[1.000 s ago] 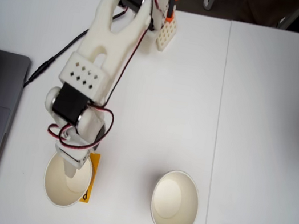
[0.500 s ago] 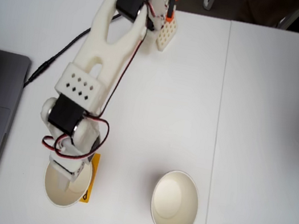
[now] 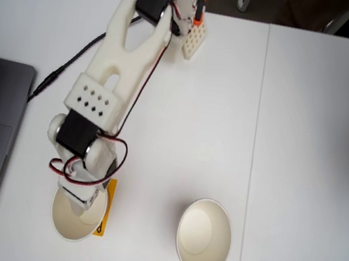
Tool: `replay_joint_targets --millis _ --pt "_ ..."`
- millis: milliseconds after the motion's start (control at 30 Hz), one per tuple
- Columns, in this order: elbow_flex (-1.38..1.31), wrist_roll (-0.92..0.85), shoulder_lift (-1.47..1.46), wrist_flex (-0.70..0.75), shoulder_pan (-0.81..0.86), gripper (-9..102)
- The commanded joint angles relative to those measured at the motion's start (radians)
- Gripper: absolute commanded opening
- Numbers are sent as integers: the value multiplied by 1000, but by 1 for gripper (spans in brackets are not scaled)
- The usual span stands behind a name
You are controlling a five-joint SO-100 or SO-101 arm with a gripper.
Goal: Pickup cup and make a pile of cup.
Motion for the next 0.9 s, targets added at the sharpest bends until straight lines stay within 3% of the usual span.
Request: replay_joint_targets --millis 0,467,867 --pt "-80 5 20 -9 11 13" --pt "-40 5 11 -11 11 -8" --pt "-40 5 20 -11 11 -7"
